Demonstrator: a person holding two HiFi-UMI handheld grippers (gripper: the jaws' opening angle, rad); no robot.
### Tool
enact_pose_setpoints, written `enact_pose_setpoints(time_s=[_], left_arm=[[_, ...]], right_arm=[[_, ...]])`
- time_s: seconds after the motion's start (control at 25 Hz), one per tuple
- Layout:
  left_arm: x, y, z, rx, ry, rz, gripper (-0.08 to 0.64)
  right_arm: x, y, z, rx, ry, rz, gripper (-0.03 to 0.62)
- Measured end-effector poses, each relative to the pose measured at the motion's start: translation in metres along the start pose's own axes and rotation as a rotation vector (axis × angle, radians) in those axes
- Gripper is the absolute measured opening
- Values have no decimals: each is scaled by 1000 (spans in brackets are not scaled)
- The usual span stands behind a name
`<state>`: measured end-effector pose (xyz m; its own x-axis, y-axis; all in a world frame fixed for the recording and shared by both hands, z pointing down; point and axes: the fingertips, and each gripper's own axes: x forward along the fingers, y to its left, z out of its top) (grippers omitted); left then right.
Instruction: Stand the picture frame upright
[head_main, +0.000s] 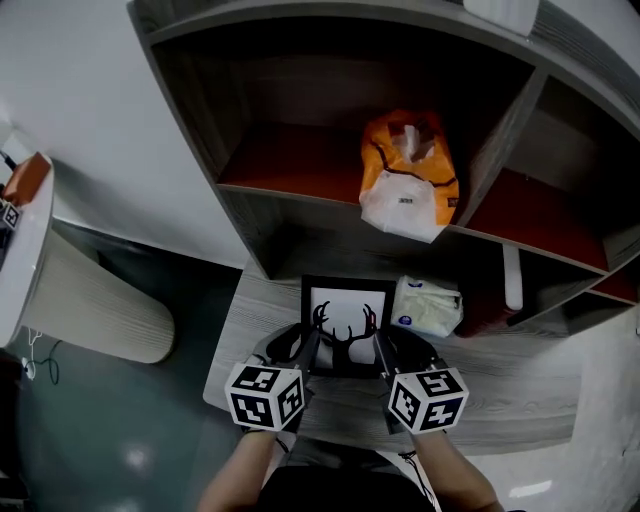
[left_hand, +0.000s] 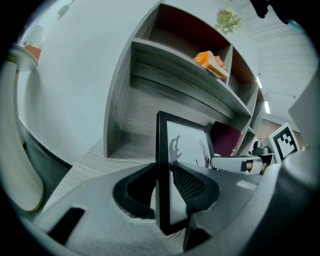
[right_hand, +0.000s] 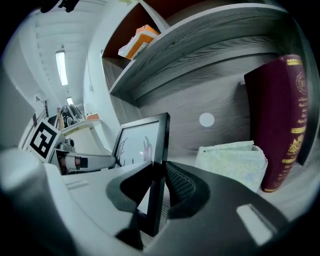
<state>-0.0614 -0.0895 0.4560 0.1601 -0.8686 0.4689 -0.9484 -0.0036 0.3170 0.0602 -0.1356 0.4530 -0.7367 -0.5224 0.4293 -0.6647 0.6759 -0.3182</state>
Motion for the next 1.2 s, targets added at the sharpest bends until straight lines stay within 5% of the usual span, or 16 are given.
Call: enact_pose_setpoints(time_s=[1.2], left_arm=[[31,55,54,5,-67,61,107]], right_arm=[[73,6,51,-49,-52,18,80]])
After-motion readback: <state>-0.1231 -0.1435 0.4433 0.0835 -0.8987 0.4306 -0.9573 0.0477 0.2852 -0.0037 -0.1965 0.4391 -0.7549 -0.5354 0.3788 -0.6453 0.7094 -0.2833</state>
